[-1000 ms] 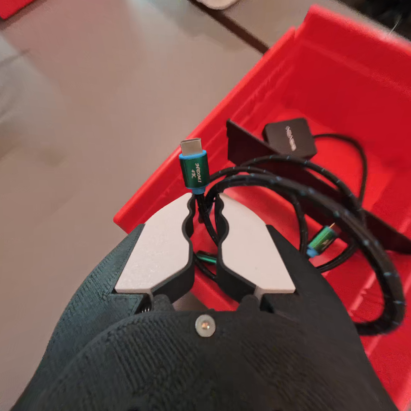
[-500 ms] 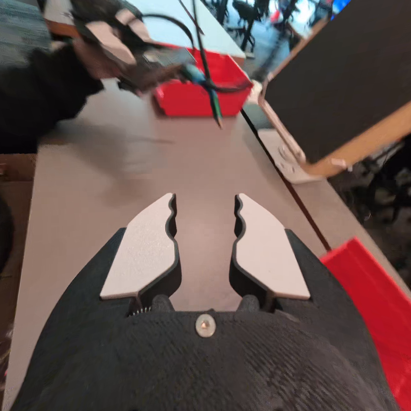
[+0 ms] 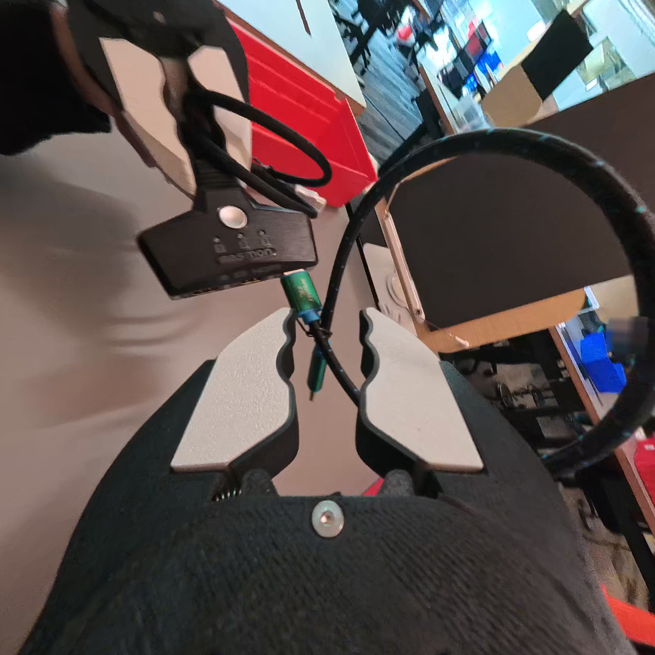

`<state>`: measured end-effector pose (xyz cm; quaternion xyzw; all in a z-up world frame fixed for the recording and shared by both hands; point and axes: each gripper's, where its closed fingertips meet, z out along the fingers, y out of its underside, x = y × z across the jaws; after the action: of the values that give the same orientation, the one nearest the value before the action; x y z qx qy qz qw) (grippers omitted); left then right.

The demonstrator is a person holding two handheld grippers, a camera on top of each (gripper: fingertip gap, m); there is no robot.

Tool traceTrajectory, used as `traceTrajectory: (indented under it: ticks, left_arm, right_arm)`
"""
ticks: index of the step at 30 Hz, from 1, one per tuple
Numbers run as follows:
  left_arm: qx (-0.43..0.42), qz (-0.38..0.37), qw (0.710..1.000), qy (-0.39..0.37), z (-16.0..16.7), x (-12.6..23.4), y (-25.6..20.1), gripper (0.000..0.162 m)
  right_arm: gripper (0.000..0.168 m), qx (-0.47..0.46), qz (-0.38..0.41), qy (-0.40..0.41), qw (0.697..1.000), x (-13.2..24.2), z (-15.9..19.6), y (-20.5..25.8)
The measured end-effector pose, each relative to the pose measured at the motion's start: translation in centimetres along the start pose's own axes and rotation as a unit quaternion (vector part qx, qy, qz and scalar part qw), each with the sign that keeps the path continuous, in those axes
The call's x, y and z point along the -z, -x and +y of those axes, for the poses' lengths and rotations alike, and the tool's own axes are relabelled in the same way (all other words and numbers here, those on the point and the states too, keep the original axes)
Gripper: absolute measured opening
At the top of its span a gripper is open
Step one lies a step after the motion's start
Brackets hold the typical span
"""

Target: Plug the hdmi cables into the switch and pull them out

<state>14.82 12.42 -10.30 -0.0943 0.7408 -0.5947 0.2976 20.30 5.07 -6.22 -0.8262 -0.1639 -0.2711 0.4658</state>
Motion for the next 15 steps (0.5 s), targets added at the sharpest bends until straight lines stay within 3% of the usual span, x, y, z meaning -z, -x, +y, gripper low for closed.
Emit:
traceTrajectory:
  ticks: [15]
  left_arm:
    - [0.001,0.015,1.0,0.013,0.8,-1.1,-0.4,0.022]
  right_arm:
    - [0.029,0.061,-0.051,0.093,0.992,-2.2,3.8,1.5]
